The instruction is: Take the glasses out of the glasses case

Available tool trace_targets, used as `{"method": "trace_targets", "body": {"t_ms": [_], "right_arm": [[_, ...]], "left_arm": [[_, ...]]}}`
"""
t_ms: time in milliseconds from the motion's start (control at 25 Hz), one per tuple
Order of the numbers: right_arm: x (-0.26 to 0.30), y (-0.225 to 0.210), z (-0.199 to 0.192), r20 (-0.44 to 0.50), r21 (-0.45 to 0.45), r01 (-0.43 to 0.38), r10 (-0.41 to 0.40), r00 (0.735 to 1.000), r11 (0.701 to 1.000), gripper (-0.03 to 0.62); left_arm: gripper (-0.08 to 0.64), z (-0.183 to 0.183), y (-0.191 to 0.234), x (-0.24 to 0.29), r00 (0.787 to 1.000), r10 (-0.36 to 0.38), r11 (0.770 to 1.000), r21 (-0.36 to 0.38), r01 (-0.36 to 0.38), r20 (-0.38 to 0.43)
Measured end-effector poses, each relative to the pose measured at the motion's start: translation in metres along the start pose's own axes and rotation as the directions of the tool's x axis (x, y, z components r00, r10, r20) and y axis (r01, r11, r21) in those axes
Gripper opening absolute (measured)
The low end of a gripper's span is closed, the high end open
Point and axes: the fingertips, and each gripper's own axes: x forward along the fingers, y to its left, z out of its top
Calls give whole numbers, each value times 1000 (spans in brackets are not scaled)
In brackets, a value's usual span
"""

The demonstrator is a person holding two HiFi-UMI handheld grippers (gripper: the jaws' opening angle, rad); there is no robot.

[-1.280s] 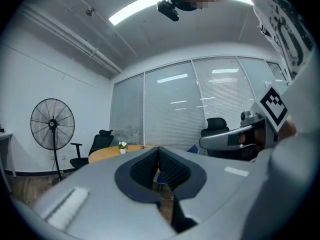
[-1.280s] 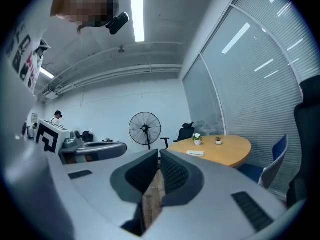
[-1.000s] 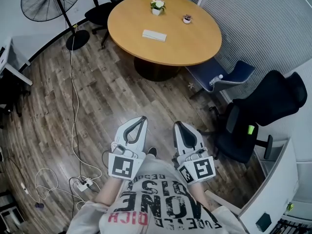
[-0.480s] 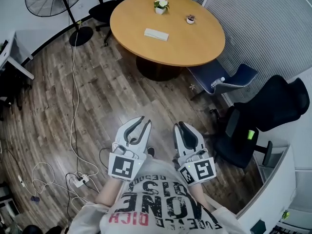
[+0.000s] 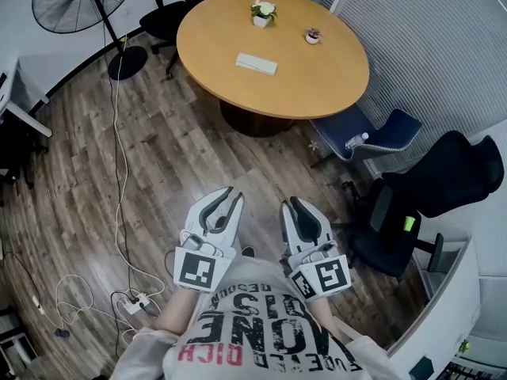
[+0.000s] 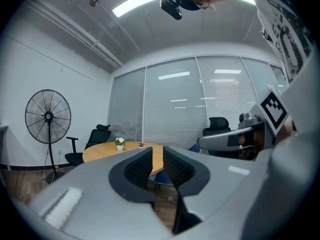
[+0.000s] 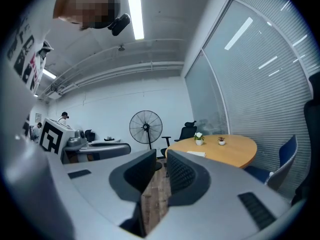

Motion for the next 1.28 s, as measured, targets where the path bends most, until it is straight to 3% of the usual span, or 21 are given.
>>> {"method": "trace_targets", "body": {"t_ms": [520, 920, 1280], "right_arm": [[97, -4, 28, 10, 0, 64, -64, 998, 998, 29], [127, -8, 20, -7, 14, 56, -56, 998, 998, 29], [156, -49, 14, -29, 52, 40, -38, 999, 998, 29]], "left_arm": [[74, 28, 97, 48, 999, -53, 998, 22, 53, 8], [69, 18, 131, 55, 1000, -12, 1000, -4, 12, 0], [69, 11, 141, 99, 999, 16, 1000, -18, -16, -37]]}}
